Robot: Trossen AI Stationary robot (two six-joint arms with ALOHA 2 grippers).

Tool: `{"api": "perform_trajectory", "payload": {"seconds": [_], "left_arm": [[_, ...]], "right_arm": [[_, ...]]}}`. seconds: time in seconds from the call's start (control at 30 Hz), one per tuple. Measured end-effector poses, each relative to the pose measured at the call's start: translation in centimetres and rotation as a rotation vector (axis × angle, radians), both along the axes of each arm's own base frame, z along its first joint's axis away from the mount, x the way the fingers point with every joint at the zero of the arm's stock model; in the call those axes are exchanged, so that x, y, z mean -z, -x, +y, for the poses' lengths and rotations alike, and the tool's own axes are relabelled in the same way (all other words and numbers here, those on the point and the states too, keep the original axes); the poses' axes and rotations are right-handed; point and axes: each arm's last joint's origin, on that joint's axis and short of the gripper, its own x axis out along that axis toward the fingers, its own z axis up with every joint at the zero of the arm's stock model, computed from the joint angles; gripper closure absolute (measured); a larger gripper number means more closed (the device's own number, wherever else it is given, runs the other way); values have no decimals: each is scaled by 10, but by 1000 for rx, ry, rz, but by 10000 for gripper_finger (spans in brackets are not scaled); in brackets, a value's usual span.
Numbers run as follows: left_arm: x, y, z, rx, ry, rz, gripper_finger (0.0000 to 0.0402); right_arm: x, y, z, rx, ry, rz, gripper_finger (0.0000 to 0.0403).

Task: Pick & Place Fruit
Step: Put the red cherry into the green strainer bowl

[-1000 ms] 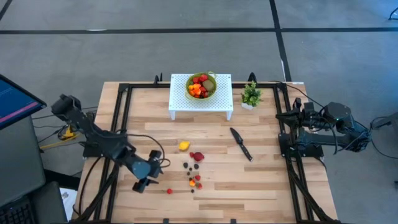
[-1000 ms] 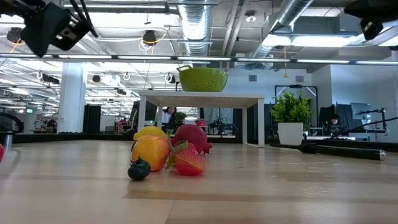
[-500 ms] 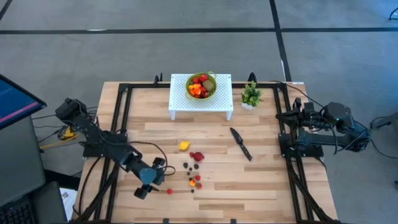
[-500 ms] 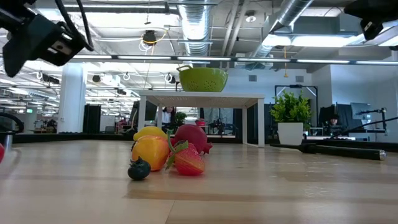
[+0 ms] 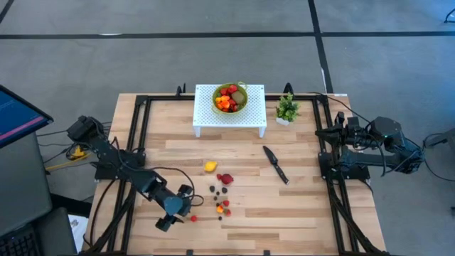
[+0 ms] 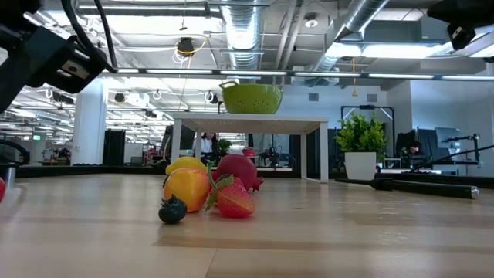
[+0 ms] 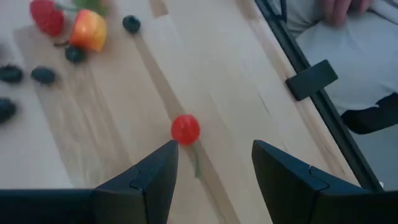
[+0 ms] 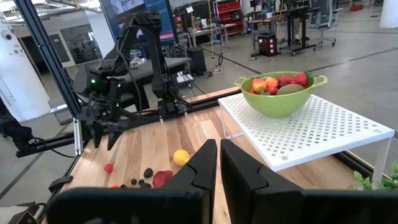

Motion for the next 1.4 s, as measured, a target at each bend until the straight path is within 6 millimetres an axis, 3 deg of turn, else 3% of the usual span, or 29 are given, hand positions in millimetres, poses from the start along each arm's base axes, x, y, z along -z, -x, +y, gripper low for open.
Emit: {"api": "perform_trajectory", "payload": {"seconds": [0.27,0.47,0.6,0.83,1.4], "left_arm": [[7,-13,0,56,-26,-75,202],[24,-17,0,58,-91,-40,202],[34,-16,-5,80,-104,-4,202],[34,-16,-6,76,-107,-16,202],[54,-6,5,37,-167,-58,202]], "right_arm": [[0,0,0,0,0,0,386],[0,0,0,0,0,0,386],[0,0,0,0,0,0,386],[0,0,0,0,0,0,386],[0,0,0,0,0,0,386]]}}
